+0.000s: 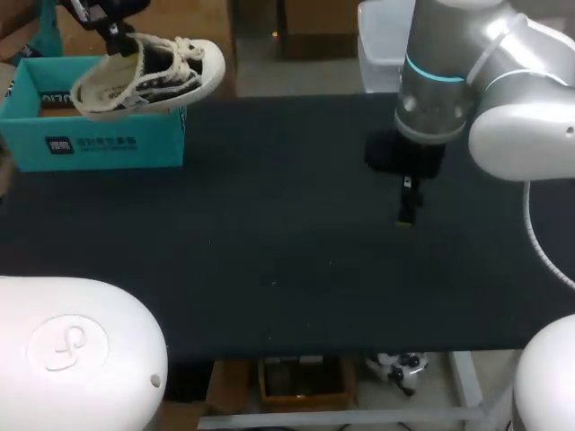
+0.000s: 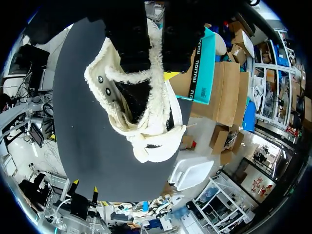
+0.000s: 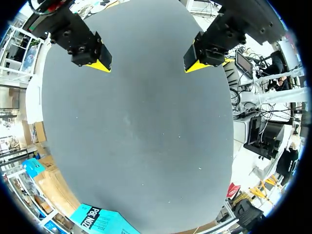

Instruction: Open the shoe tongue, take the insole out of the shoe, put the insole back into the shoe, and pack the shoe into the shoebox

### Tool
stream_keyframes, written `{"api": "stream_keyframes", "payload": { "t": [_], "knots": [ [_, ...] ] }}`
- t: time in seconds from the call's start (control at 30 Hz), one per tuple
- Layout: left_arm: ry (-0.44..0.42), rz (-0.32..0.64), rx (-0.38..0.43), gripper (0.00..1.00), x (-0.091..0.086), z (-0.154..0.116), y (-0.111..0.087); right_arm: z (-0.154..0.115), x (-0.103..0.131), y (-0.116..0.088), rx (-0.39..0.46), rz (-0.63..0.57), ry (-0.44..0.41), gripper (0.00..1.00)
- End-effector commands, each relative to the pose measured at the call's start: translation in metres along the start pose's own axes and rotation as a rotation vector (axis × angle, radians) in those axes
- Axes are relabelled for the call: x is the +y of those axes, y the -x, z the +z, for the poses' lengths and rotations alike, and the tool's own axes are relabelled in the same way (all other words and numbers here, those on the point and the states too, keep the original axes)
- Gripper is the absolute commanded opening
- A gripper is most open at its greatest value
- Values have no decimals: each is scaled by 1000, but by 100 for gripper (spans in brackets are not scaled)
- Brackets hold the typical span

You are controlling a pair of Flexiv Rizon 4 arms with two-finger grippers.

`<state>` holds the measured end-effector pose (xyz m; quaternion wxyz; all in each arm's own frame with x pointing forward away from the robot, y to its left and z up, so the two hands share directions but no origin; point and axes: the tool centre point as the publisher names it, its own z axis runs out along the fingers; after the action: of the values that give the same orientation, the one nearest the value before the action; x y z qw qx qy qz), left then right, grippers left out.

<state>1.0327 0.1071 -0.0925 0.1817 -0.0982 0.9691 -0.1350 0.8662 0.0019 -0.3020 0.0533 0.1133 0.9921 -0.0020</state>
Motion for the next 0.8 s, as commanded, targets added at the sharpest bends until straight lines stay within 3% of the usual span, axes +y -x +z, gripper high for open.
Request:
{"api": "stream_keyframes", "payload": {
  "t": [0.03,0.27,0.5,0.8],
  "knots": [
    [-34,22,143,0,33,15,51,-1,-1,0,0,-1,0,100],
    [-25,91,175,0,74,46,102,-1,-1,0,0,-1,0,100],
    [-28,138,202,0,94,76,145,-1,-1,0,0,-1,0,100],
    [-31,195,219,0,123,104,169,-1,-1,0,0,-1,0,100]
  ]
}}
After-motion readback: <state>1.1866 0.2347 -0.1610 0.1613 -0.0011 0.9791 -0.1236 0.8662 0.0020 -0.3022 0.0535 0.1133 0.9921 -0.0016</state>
